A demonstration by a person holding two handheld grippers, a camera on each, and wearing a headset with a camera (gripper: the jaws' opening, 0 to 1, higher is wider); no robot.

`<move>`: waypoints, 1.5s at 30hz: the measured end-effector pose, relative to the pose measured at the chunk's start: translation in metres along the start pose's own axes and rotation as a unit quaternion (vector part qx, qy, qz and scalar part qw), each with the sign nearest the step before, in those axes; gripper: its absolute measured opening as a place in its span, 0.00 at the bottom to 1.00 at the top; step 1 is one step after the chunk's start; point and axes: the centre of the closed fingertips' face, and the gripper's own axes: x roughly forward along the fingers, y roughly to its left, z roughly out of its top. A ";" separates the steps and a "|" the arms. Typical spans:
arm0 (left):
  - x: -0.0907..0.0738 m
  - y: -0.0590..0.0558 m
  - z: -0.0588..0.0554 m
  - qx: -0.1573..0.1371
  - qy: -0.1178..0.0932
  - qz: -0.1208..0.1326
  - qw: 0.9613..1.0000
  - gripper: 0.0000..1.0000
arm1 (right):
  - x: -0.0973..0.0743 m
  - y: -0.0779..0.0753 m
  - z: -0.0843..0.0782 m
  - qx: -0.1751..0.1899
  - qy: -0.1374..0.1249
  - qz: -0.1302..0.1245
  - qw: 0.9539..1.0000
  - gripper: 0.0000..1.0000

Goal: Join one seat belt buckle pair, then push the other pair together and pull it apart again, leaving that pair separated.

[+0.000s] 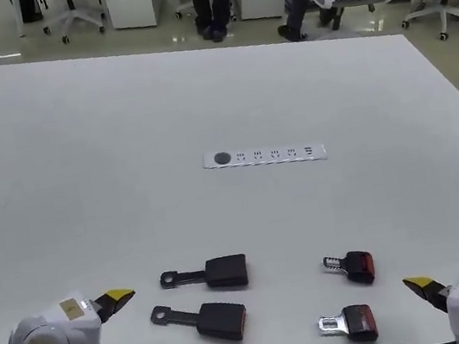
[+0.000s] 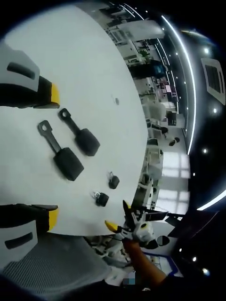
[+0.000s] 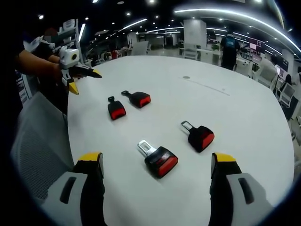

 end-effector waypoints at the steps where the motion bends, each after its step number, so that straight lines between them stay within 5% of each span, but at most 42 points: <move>1: 0.001 -0.002 0.001 0.001 0.001 -0.003 1.000 0.85 | 0.002 0.000 -0.001 0.001 0.003 0.006 1.000 0.96; 12: 0.015 0.000 -0.004 0.026 0.027 -0.032 0.999 0.83 | 0.014 0.002 -0.001 -0.012 0.014 0.028 0.999 0.93; 19: 0.029 -0.010 -0.003 0.053 0.049 -0.057 0.996 0.81 | 0.020 0.004 -0.005 -0.021 0.027 0.052 0.998 0.91; 36: 0.063 -0.020 -0.003 0.121 0.092 -0.126 0.980 0.75 | 0.041 0.006 -0.019 -0.044 0.062 0.104 0.992 0.88; 41: 0.076 -0.017 -0.014 0.130 0.106 -0.140 0.976 0.73 | 0.045 0.006 -0.022 -0.055 0.077 0.121 0.988 0.81; 45: 0.086 -0.017 -0.023 0.150 0.121 -0.158 0.968 0.72 | 0.051 0.001 -0.028 -0.069 0.088 0.132 0.985 0.80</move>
